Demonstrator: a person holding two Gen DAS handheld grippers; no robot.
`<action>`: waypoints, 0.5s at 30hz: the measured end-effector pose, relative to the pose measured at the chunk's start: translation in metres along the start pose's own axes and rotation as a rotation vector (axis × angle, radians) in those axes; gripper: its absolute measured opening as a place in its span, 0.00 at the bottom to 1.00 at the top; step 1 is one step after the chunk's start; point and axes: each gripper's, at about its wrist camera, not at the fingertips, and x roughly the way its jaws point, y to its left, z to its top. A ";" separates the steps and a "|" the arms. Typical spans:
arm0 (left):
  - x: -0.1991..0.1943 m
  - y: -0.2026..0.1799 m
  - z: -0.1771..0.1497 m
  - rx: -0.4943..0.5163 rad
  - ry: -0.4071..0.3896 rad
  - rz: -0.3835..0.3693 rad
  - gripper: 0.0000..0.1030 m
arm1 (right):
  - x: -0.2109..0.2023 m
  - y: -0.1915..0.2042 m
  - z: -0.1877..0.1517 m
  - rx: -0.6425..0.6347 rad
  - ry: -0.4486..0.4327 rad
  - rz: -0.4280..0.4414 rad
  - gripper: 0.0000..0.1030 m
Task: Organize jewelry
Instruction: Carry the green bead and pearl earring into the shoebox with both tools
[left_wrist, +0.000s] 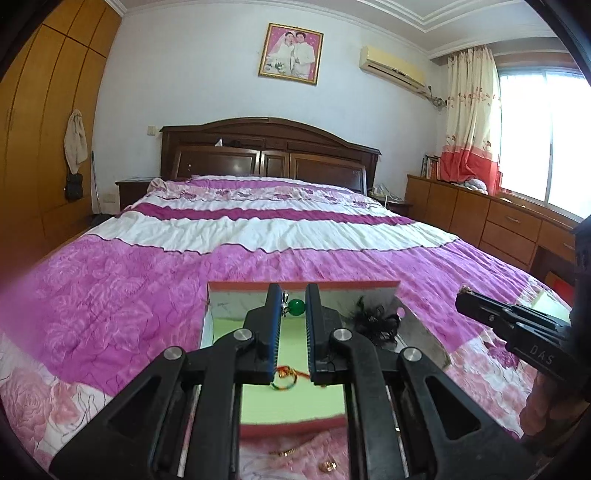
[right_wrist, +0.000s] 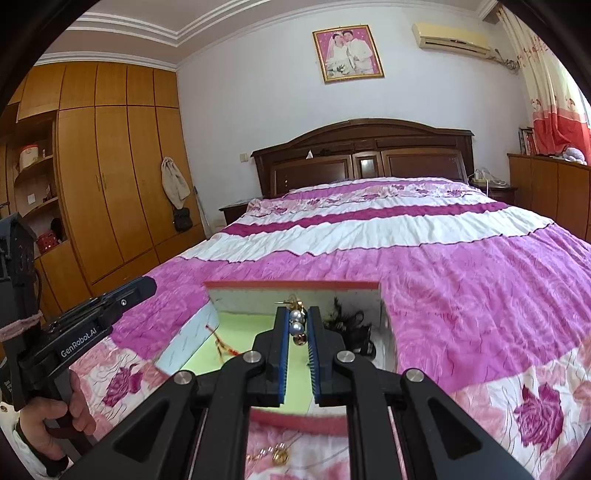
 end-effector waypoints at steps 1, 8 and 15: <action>0.002 0.000 0.000 0.002 -0.005 0.005 0.04 | 0.002 -0.001 0.001 -0.001 -0.004 -0.002 0.11; 0.017 0.008 0.002 0.006 -0.043 0.039 0.04 | 0.022 -0.007 0.008 0.004 -0.016 -0.024 0.11; 0.043 0.015 -0.009 0.001 0.035 0.068 0.04 | 0.054 -0.014 -0.002 0.004 0.082 -0.057 0.11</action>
